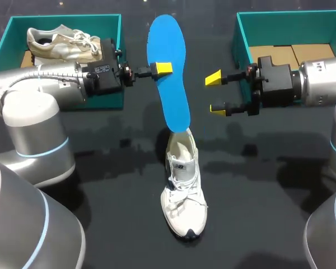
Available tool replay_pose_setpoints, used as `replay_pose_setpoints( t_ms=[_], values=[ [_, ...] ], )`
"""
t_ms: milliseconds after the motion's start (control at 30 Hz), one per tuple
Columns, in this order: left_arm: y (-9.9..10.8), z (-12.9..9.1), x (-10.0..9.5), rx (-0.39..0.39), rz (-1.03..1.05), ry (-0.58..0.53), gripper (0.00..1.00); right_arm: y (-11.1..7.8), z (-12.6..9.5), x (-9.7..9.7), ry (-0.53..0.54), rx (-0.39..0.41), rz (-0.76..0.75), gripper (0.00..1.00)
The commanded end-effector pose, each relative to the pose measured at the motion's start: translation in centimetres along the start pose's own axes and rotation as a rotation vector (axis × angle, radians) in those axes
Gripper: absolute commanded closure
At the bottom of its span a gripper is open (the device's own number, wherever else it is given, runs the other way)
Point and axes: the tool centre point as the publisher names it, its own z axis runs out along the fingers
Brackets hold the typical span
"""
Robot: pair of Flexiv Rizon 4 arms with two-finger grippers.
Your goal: Take the shoe out of the shoebox, open the shoe tongue, remove and reinsert the insole, then place the shoe into the shoebox
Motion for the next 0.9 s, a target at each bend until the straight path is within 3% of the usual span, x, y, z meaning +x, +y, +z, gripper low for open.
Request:
replay_pose_setpoints(
  t_ms=[33,333,900],
  values=[
    [-0.25,-0.06,-0.43,0.001,0.108,0.019,1.00,0.00,0.11,0.02,-0.002,0.000,0.000,0.00],
    [-0.63,-0.51,0.09,-0.023,0.337,0.113,1.00,0.00,0.11,0.02,-0.002,0.000,0.000,0.00],
    [-0.74,-0.94,0.49,-0.004,0.384,0.124,1.00,0.00,0.11,0.02,-0.002,0.000,0.000,0.00]
  ],
)
